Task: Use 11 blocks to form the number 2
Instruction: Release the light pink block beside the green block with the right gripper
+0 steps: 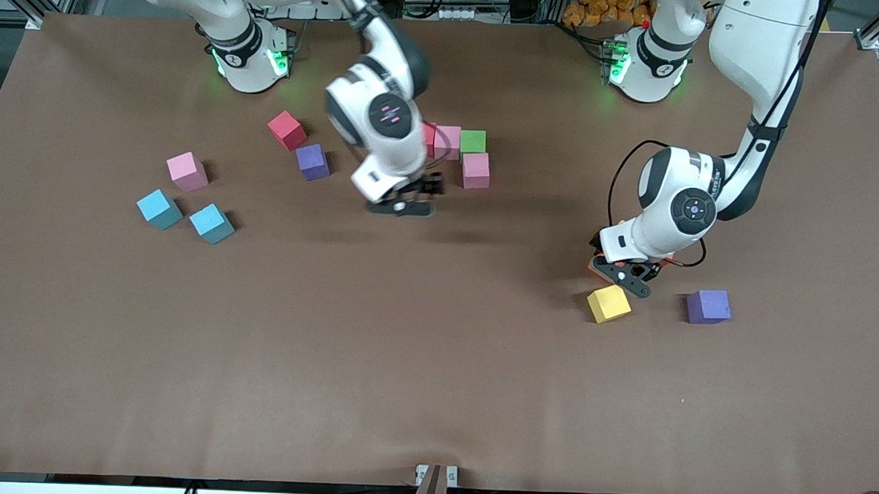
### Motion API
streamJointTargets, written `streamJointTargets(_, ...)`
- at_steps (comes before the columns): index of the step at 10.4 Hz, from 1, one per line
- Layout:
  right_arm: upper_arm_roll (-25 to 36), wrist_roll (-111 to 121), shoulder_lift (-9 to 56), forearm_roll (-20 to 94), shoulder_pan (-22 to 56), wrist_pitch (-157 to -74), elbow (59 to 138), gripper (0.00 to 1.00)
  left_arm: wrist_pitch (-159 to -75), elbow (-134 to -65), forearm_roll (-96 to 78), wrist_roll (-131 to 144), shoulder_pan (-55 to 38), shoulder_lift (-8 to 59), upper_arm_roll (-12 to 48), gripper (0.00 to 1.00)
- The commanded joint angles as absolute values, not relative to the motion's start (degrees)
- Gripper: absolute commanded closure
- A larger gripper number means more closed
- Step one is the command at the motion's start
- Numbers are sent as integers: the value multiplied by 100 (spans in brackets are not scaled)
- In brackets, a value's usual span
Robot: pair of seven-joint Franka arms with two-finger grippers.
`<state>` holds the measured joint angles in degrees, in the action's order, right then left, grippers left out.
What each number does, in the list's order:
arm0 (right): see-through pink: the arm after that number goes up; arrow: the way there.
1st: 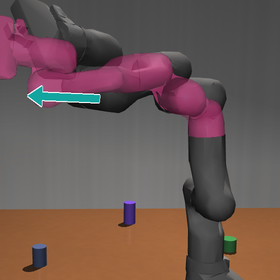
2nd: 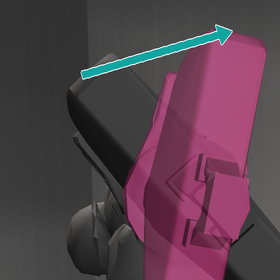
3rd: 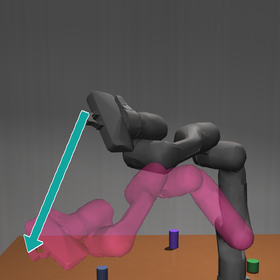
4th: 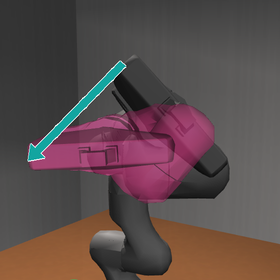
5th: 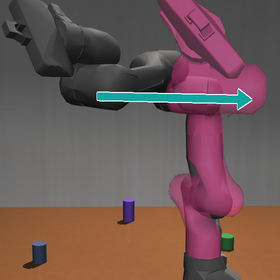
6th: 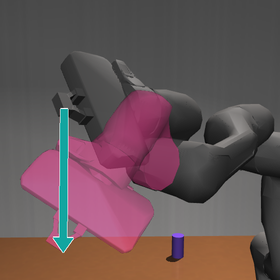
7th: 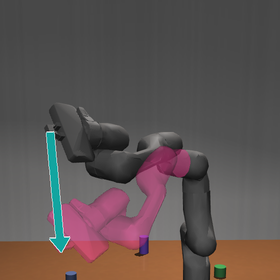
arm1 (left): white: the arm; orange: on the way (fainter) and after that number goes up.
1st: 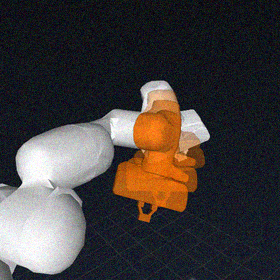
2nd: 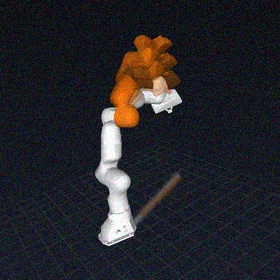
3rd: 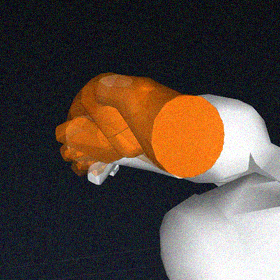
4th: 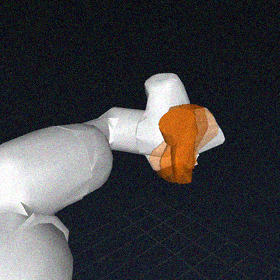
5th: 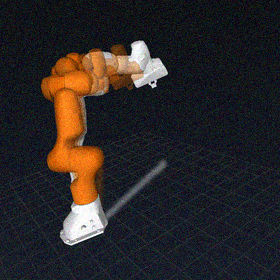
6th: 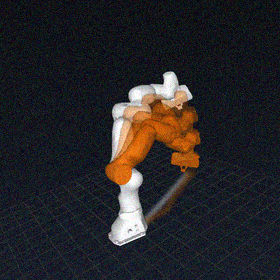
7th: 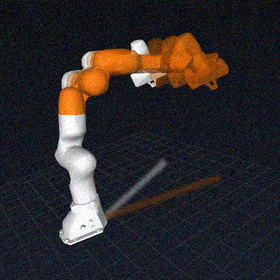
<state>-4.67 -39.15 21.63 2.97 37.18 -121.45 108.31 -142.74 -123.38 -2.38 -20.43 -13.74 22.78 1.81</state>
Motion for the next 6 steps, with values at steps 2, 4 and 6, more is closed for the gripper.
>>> streamJointTargets(2, -554, -2808, 1618, -35, 2841, -11357, 11267, 0, -14317, -12349, -422, -2206, -1354, 2259, 202, 34)
streamJointTargets(4, -519, -1816, 1434, -44, 2384, -11320, 11573, 0, -14309, -12314, -431, -2180, -1354, 2259, 202, 57)
streamJointTargets(6, -344, -560, 1397, -44, 1779, -11189, 11663, 0, -14256, -12183, -431, -1761, -1423, 2233, 333, 58)
